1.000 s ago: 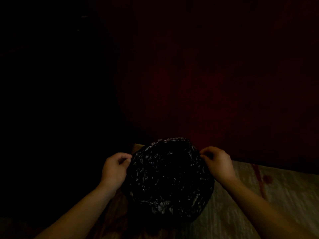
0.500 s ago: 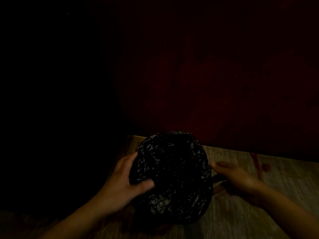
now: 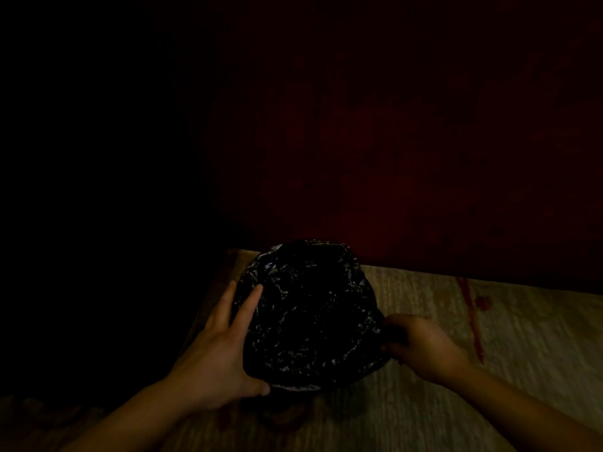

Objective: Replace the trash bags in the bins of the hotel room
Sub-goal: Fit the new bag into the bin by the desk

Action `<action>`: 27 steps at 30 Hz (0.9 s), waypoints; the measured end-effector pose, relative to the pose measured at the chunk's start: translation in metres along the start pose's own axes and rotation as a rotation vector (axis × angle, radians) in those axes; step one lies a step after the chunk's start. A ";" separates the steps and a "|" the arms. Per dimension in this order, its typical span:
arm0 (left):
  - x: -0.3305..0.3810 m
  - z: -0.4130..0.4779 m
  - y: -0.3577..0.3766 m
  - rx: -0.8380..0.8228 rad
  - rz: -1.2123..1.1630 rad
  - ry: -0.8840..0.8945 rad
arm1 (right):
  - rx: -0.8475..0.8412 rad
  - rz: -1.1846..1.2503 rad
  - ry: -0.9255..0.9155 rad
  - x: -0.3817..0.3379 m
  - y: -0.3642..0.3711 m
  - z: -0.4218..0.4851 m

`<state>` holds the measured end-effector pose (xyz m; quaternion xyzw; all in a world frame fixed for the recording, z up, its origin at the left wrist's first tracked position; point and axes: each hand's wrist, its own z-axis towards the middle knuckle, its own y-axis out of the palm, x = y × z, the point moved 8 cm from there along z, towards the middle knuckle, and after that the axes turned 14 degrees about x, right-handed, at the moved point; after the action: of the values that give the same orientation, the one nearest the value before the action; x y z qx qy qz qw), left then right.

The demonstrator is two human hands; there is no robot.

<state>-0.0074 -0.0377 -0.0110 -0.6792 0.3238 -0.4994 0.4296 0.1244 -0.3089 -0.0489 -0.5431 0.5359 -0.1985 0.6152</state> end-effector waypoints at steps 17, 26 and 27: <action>0.000 0.043 0.004 0.258 -0.141 -0.067 | -0.243 -0.351 -0.439 -0.156 0.049 0.040; 0.002 0.037 0.005 0.321 0.031 0.028 | -0.702 -0.621 -0.369 -0.135 0.111 0.044; 0.002 0.038 0.005 0.315 0.044 0.030 | -0.683 -0.610 -0.386 -0.137 0.106 0.042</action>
<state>0.0291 -0.0314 -0.0201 -0.5886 0.2625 -0.5444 0.5369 0.0780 -0.1410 -0.0879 -0.8724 0.2634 -0.0782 0.4042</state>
